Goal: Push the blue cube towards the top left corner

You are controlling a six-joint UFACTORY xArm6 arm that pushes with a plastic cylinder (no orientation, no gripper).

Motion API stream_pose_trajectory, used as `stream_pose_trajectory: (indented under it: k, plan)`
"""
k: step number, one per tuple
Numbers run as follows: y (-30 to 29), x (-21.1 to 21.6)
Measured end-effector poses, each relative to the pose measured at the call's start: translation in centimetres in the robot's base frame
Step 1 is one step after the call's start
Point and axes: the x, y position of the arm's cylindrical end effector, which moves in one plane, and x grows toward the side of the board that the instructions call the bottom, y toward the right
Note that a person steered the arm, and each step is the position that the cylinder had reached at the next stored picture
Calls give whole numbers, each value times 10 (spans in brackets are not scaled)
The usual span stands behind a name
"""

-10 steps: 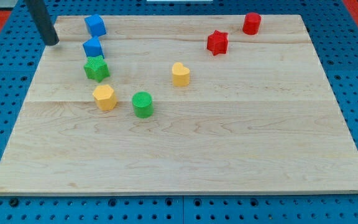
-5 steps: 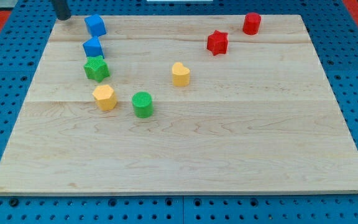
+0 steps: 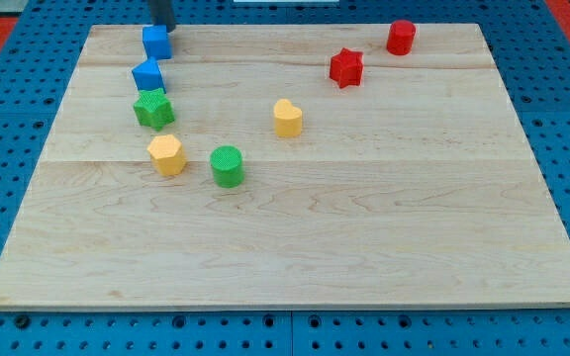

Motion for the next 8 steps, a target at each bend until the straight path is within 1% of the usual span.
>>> stream_pose_trajectory:
  k: [1,2,3,5,6,7,8]
  plan:
    - [52,1]
    - [67,1]
    - [24,3]
    - [13,20]
    - [-23,27]
    - [-40,27]
    - [-43,27]
